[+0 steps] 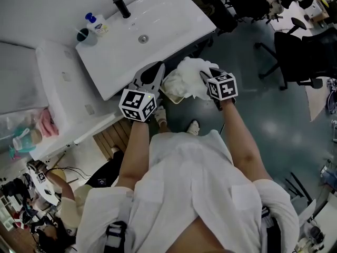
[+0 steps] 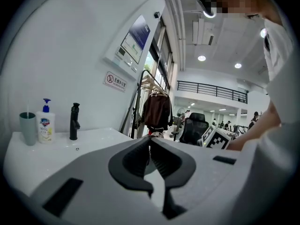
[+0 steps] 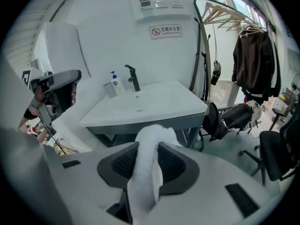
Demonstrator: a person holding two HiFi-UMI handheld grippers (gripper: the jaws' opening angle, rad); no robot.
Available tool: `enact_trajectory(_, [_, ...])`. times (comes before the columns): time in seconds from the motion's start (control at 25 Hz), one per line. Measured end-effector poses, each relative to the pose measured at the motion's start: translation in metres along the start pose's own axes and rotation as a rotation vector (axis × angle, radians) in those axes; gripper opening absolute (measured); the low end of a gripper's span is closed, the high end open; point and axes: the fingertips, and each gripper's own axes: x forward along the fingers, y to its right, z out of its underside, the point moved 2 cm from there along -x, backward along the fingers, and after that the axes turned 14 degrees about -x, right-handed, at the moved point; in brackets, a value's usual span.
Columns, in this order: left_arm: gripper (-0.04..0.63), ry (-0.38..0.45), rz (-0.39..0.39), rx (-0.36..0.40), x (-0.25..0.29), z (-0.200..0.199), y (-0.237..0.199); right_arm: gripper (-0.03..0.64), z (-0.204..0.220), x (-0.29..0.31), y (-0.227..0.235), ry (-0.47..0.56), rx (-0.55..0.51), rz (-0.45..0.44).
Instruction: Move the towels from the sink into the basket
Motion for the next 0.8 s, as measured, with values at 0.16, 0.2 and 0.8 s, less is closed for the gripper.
enact_trajectory(0.16, [0.017, 0.006, -0.013, -0.001, -0.006, -0.008, -0.018, 0.127, -0.038, 0.013, -0.007, 0.081, -0.012, -0.010])
enact_trajectory(0.2, [0.017, 0.008, -0.016, -0.001, -0.008, -0.011, -0.022, 0.126, -0.047, 0.014, -0.007, 0.103, -0.012, -0.006])
enact_trajectory(0.8, [0.017, 0.032, -0.010, 0.028, -0.015, -0.053, -0.071, 0.107, -0.128, -0.044, 0.019, 0.405, 0.027, 0.160])
